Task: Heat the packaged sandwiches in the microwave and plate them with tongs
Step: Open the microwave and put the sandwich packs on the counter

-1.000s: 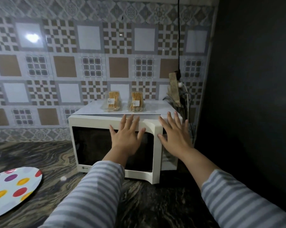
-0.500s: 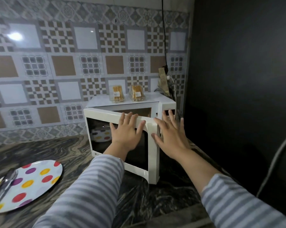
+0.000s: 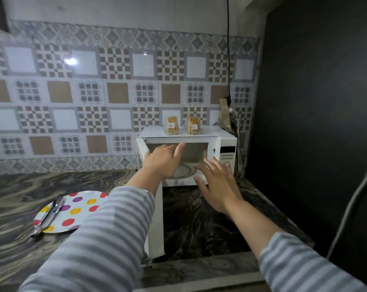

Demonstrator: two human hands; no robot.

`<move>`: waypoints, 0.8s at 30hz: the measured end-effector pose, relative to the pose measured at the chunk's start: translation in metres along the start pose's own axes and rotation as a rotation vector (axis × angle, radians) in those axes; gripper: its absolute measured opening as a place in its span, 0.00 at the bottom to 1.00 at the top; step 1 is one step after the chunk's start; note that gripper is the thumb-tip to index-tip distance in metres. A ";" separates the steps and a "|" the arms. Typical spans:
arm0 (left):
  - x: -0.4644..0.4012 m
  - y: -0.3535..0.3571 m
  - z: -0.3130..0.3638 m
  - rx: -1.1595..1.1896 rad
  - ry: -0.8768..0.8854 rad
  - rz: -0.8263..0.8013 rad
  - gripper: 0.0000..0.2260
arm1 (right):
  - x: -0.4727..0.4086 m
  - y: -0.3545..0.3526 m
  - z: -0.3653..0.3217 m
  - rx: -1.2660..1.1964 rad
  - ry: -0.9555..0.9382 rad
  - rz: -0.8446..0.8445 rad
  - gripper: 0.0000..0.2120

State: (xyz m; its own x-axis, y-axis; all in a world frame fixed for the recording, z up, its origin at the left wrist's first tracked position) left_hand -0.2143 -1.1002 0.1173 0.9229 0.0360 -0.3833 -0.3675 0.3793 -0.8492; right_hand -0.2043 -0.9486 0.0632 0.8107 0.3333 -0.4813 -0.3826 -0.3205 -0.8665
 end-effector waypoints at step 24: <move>-0.201 0.063 -0.041 -0.058 -0.193 0.097 0.21 | -0.225 0.060 0.073 -0.046 0.083 0.037 0.18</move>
State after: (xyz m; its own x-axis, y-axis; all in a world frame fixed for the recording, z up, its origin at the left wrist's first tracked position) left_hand -0.4277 -1.1214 0.1259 0.8859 0.2478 -0.3921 -0.4562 0.3123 -0.8333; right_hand -0.4423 -0.9786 0.1097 0.8311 0.2461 -0.4987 -0.3939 -0.3725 -0.8403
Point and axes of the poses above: each hand's wrist, its own x-axis away from the middle knuckle, its own y-axis out of the palm, z = x × y, the point moved 8 cm from there along -x, towards the middle knuckle, and after that the axes turned 1 degree about x, right-handed, at the moved point
